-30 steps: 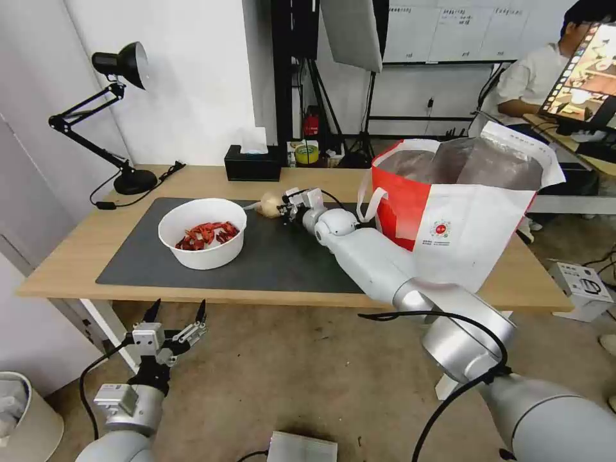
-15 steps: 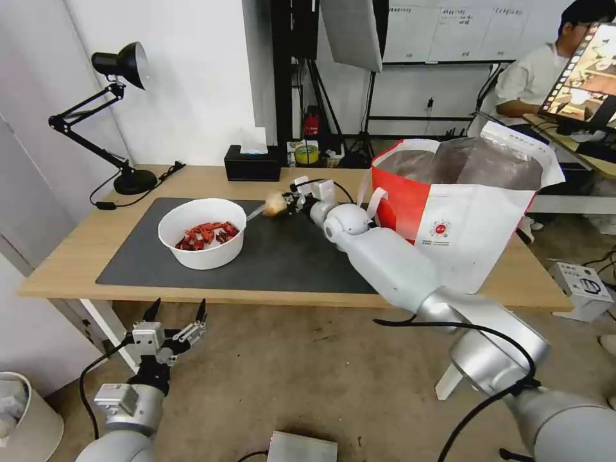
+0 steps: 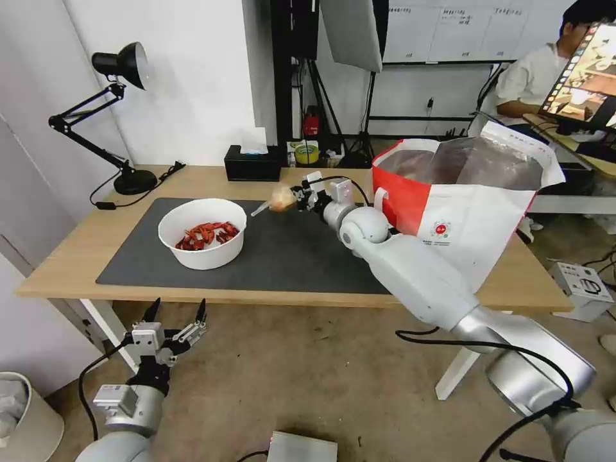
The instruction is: Pick up the trash from the table and place it into the takeout bag.
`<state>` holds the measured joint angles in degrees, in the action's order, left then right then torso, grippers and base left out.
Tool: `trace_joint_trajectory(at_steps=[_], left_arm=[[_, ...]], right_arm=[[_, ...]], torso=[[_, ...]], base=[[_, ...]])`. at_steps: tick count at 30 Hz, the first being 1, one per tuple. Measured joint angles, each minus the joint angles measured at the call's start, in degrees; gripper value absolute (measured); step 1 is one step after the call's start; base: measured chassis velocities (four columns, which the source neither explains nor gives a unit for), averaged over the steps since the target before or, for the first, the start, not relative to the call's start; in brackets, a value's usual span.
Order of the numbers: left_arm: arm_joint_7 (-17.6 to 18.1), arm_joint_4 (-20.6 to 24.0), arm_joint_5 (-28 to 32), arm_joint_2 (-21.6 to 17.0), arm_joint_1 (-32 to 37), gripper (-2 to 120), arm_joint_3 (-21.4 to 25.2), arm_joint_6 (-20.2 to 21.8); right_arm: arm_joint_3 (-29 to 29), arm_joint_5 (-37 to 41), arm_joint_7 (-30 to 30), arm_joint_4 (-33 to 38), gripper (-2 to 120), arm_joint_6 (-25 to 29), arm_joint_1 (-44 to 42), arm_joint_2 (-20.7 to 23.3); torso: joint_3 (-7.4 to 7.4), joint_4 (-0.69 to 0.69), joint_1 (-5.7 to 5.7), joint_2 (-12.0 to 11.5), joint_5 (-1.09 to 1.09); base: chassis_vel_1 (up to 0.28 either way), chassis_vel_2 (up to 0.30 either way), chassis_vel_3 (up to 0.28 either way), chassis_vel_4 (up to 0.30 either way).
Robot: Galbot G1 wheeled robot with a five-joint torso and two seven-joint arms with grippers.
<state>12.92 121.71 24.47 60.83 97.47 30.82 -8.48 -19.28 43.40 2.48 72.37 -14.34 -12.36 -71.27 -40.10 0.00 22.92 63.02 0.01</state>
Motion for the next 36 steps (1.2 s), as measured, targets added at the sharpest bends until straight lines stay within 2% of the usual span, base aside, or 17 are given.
trace_joint_trajectory(at_steps=[10,36], left_arm=[[0.0,0.8,-0.2,0.0,0.9,100,0.1,0.0],[0.1,2.6,-1.5,1.2,4.0,100,1.8,0.0]], right_arm=[[2.6,-1.7,6.1,12.7,0,-1.3,-4.5,4.9],[13.2,1.0,8.4,32.2,0,-2.7,-10.8,11.4]], torso=[[0.0,0.0,0.0,0.0,0.0],[0.0,0.0,0.0,0.0,-0.01]], base=[[0.0,0.0,0.0,0.0],[0.0,0.0,0.0,0.0]])
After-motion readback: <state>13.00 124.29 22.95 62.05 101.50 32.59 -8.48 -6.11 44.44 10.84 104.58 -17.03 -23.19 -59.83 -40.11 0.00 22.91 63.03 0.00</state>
